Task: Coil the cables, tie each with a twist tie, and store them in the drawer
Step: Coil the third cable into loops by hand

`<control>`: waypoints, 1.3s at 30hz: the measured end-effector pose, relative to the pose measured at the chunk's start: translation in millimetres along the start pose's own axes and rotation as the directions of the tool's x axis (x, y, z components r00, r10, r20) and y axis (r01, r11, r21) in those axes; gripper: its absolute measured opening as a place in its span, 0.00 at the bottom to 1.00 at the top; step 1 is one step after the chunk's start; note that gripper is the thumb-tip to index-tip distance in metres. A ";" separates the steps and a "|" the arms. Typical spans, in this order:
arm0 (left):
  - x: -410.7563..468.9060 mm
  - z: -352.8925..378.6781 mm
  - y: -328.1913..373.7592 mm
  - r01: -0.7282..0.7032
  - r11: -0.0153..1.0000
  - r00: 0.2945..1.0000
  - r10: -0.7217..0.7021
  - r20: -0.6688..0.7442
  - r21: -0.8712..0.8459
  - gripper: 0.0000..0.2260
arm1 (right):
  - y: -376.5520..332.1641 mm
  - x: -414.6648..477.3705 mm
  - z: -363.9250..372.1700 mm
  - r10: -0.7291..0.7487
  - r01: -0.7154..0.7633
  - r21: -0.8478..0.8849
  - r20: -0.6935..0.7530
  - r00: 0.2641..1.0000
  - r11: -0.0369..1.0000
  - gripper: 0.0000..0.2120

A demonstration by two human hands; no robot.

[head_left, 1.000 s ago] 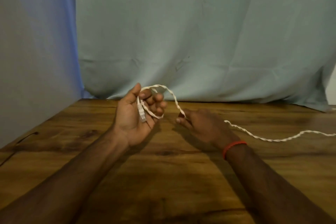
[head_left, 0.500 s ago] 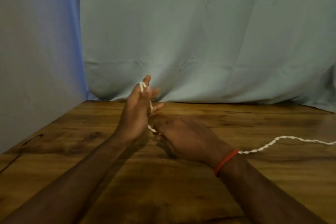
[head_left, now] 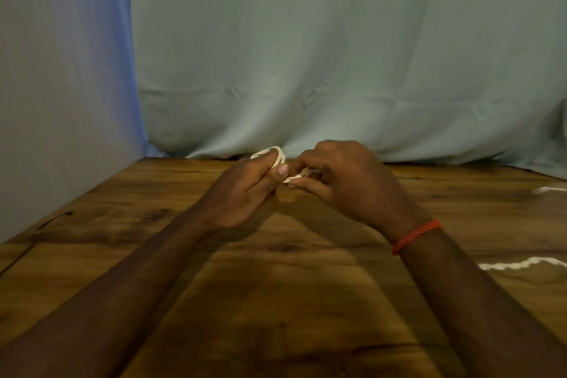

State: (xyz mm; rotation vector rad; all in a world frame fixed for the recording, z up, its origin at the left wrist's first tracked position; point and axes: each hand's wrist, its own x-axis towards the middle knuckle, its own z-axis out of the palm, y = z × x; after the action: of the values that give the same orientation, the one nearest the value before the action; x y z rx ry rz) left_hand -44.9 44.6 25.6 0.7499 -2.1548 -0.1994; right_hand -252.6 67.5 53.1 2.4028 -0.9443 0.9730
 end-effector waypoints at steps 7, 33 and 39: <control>4.0 0.5 7.1 0.291 0.835 0.955 -0.227 0.189 -0.468 0.19 | 20.9 -3.6 0.1 0.054 -0.058 -0.089 -0.046 0.997 0.994 0.15; 9.4 -30.9 -24.6 -0.252 -0.099 0.646 -0.758 -0.091 -0.963 0.17 | 25.7 -17.6 34.1 0.014 0.015 -0.077 0.356 0.934 0.997 0.24; 14.1 -18.7 -32.5 -0.074 0.192 0.520 -0.830 -0.202 -0.979 0.11 | -16.2 -8.2 30.9 -0.102 0.068 0.094 0.422 0.901 0.993 0.18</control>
State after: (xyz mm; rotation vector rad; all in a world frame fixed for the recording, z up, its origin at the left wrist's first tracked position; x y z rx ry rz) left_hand -23.0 12.2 34.6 0.5205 -0.5920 -1.1715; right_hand -231.2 65.3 24.4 2.7603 -0.9434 0.4607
